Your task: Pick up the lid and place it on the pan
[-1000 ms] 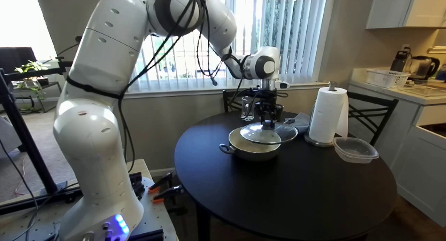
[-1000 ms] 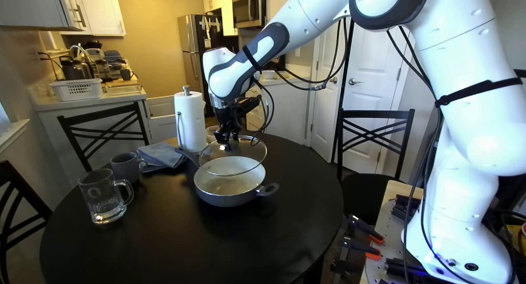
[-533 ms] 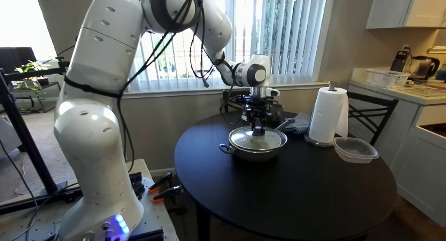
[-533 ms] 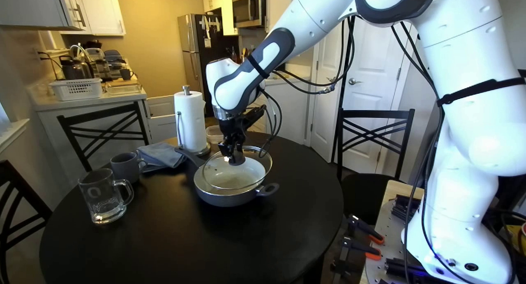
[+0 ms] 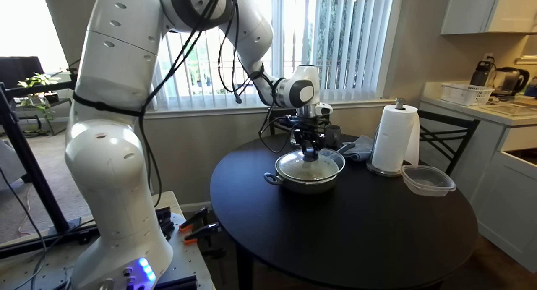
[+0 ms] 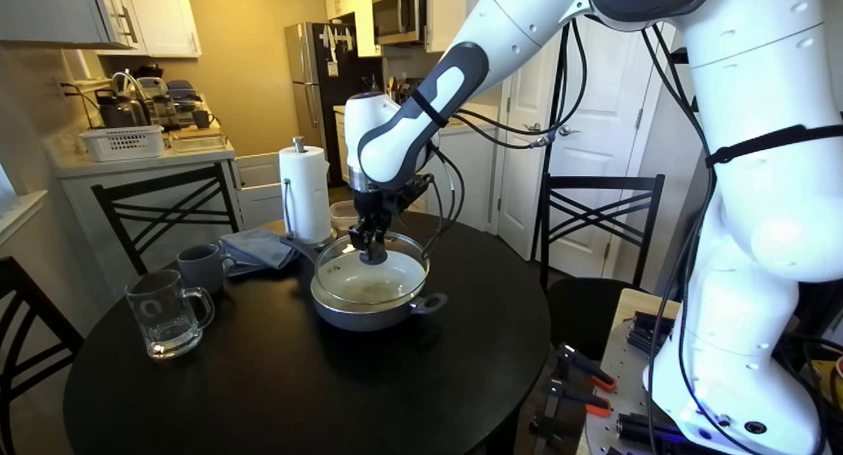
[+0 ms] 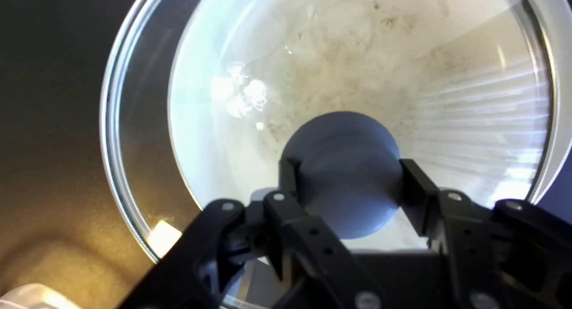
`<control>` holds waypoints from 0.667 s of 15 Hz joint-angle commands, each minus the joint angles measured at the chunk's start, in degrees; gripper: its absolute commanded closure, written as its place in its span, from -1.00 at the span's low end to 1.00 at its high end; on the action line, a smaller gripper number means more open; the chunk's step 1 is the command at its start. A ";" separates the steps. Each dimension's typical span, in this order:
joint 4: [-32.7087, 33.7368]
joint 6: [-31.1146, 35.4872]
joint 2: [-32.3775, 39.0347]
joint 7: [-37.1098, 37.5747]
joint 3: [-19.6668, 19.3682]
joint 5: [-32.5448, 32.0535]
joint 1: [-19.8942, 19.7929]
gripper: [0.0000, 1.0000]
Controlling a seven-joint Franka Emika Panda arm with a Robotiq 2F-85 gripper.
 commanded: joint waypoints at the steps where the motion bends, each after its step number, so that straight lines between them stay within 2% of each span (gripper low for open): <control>1: -2.63 3.02 -2.69 -1.57 1.20 3.62 -1.91 0.34; 6: -1.33 2.27 -0.93 -5.18 3.70 11.53 -4.65 0.34; 10: -0.48 1.44 0.45 -5.03 3.39 11.62 -4.33 0.34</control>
